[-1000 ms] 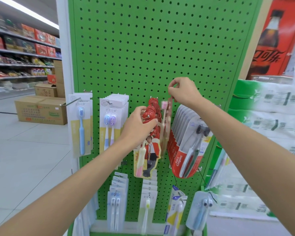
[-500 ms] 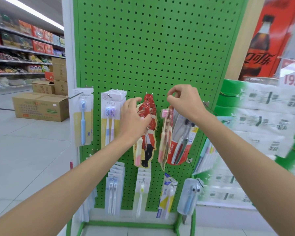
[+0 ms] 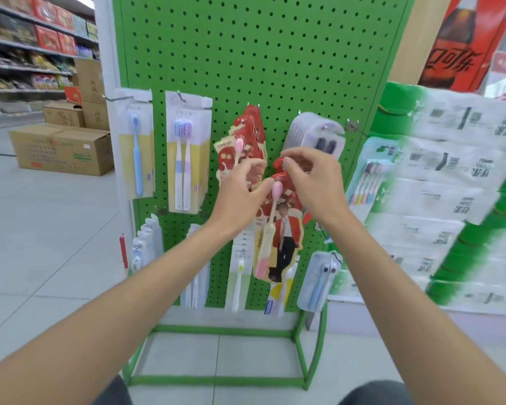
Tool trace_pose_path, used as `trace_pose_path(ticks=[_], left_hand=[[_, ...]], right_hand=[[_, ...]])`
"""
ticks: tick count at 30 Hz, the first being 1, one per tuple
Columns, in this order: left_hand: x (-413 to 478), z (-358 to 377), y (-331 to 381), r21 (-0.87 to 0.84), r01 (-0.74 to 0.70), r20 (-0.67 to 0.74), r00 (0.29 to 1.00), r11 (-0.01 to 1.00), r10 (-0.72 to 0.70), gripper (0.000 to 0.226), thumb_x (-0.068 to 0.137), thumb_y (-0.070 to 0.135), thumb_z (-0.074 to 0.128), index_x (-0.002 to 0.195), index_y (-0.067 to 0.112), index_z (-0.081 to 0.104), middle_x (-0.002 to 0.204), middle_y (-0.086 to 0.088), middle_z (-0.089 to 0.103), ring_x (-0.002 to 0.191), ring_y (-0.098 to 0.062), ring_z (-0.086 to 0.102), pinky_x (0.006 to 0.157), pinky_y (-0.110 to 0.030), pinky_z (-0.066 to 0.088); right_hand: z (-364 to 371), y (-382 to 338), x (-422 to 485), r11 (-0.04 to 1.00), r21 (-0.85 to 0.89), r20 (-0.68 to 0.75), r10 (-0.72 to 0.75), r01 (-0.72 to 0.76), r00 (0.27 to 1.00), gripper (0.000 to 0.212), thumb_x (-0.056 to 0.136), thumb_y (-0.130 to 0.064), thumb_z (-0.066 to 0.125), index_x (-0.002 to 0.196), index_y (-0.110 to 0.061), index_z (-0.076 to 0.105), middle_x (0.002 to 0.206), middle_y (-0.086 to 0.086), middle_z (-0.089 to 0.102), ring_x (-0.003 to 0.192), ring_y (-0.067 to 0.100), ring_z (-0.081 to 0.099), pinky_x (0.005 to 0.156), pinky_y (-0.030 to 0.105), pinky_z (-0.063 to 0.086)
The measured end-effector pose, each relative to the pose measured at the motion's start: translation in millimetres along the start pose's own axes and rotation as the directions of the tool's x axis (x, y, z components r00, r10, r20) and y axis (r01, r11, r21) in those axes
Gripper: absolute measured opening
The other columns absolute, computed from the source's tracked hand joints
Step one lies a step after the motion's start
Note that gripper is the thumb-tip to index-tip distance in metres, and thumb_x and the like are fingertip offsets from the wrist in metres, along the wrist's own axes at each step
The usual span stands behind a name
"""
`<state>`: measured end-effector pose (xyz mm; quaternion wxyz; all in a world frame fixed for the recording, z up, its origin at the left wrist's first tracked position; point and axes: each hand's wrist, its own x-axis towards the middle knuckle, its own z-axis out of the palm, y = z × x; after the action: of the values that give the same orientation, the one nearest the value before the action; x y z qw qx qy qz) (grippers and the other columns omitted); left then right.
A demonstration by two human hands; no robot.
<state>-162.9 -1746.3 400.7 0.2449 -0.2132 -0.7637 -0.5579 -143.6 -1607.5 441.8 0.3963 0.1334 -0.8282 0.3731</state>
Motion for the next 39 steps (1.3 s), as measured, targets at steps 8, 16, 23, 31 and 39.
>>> trace_pose_path(ticks=[8,16,23,31,39], left_hand=[[-34,1,-54,-0.119,0.157,0.122,0.982,0.980,-0.143,0.012,0.094,0.013,0.064,0.101,0.012,0.073,0.091,0.002,0.075,0.082,-0.003,0.069,0.080,-0.015,0.053],[-51,-8,-79,-0.072,0.364,0.295,0.897,0.928,-0.329,0.017,0.093,0.013,0.066,0.109,0.017,0.069,0.090,0.006,0.076,0.078,-0.006,0.071,0.069,-0.020,0.056],[-62,-14,-84,-0.164,0.484,0.273,0.859,0.859,-0.432,0.022,0.094,0.004,0.061,0.114,0.012,0.066,0.088,0.000,0.076,0.076,-0.008,0.073,0.060,-0.017,0.054],[-65,-25,-97,-0.317,0.499,0.115,0.864,0.806,-0.489,0.023,0.093,0.005,0.063,0.115,0.013,0.063,0.088,0.005,0.074,0.072,-0.006,0.072,0.057,-0.016,0.054],[-68,-35,-101,-0.319,0.441,0.047,0.891,0.839,-0.451,0.025,0.093,0.009,0.064,0.118,0.016,0.063,0.088,0.007,0.074,0.074,-0.003,0.071,0.058,-0.015,0.053]], right_hand=[[48,40,-56,0.968,0.191,0.051,0.155,-0.162,0.987,0.014,0.090,-0.017,0.067,0.103,-0.016,0.073,0.088,-0.013,0.070,0.080,-0.001,0.065,0.072,0.011,0.049],[60,59,-70,0.927,0.261,0.092,0.255,-0.271,0.963,0.016,0.094,-0.012,0.058,0.099,-0.017,0.073,0.090,-0.009,0.072,0.076,-0.003,0.063,0.070,0.011,0.049],[64,69,-93,0.850,0.249,0.269,0.399,-0.464,0.877,0.017,0.097,-0.025,0.059,0.099,-0.014,0.072,0.090,-0.007,0.072,0.080,0.001,0.065,0.071,0.012,0.048],[80,84,-130,0.642,0.177,0.688,0.462,-0.746,0.560,0.025,0.093,-0.019,0.064,0.105,0.002,0.068,0.090,0.010,0.074,0.077,0.017,0.067,0.079,0.032,0.052],[79,88,-154,0.684,0.031,0.858,0.356,-0.729,0.371,0.024,0.084,-0.004,0.073,0.106,0.004,0.068,0.096,0.009,0.073,0.083,0.013,0.067,0.078,0.022,0.056]])
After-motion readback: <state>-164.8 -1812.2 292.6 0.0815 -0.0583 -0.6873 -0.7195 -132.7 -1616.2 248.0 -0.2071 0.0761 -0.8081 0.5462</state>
